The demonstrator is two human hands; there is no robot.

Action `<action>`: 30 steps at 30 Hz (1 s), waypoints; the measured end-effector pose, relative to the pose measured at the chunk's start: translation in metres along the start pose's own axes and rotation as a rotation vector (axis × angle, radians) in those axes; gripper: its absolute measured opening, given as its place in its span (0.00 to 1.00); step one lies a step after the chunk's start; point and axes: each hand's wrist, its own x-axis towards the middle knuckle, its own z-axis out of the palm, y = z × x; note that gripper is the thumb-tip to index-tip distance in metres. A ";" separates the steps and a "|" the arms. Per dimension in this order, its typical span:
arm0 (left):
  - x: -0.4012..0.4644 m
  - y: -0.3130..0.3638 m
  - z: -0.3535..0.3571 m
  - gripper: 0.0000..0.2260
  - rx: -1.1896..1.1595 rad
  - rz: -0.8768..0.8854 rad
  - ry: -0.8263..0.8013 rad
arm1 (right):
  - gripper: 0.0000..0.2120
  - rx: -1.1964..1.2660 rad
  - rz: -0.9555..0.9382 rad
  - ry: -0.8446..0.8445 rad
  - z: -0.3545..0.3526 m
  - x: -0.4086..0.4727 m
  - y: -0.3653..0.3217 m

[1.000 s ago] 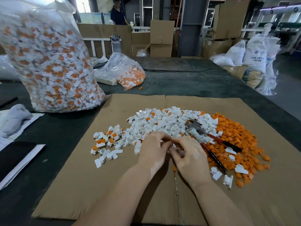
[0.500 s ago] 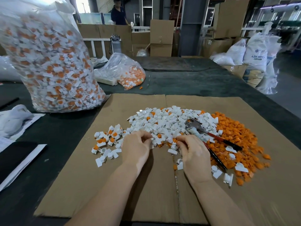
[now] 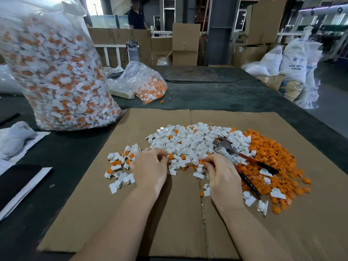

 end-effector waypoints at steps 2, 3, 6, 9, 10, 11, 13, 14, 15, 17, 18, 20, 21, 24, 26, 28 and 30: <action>0.004 -0.001 -0.002 0.04 -0.002 -0.026 0.019 | 0.04 -0.001 0.008 0.002 0.000 0.000 0.000; 0.005 -0.001 -0.003 0.04 0.002 -0.027 0.025 | 0.04 -0.002 0.011 0.003 0.001 0.000 -0.001; 0.006 0.000 -0.001 0.04 -0.004 0.031 -0.006 | 0.05 0.003 0.018 -0.002 0.001 0.000 -0.001; 0.004 0.002 0.004 0.06 0.059 0.100 -0.049 | 0.05 0.003 0.015 -0.011 0.000 0.000 0.000; 0.004 0.002 0.005 0.08 0.092 0.118 -0.051 | 0.05 0.003 0.014 -0.013 0.000 -0.001 0.000; 0.004 0.003 0.006 0.09 0.115 0.134 -0.046 | 0.05 0.002 0.012 -0.015 -0.001 -0.001 0.000; 0.005 0.004 0.005 0.08 0.123 0.145 -0.031 | 0.05 -0.007 -0.001 -0.014 -0.001 0.000 0.000; 0.006 0.004 0.005 0.07 0.112 0.147 -0.031 | 0.04 -0.011 -0.006 -0.015 -0.001 0.000 0.000; 0.006 0.005 0.004 0.06 0.099 0.153 -0.042 | 0.04 -0.013 -0.006 -0.016 -0.001 0.000 0.000; 0.006 0.005 0.005 0.04 0.082 0.176 -0.092 | 0.04 -0.020 -0.009 -0.017 -0.001 0.000 -0.001; 0.006 0.005 0.006 0.03 0.089 0.187 -0.117 | 0.04 -0.025 -0.013 -0.017 -0.001 0.000 0.000; 0.004 0.005 0.007 0.03 0.116 0.203 -0.149 | 0.04 -0.028 -0.015 -0.023 0.000 0.000 0.000; 0.004 0.004 0.008 0.04 0.128 0.210 -0.157 | 0.04 -0.027 -0.013 -0.027 0.000 0.000 0.001; 0.002 0.002 0.010 0.06 0.187 0.251 -0.163 | 0.04 -0.029 -0.017 -0.026 0.000 0.000 0.001; 0.001 0.001 0.010 0.08 0.217 0.283 -0.176 | 0.04 -0.030 -0.012 -0.026 0.000 0.000 0.001; 0.002 0.000 0.010 0.08 0.223 0.297 -0.199 | 0.04 -0.030 -0.007 -0.028 0.000 0.000 0.001; 0.001 -0.001 0.010 0.07 0.209 0.316 -0.209 | 0.04 -0.028 -0.004 -0.032 0.000 0.000 0.001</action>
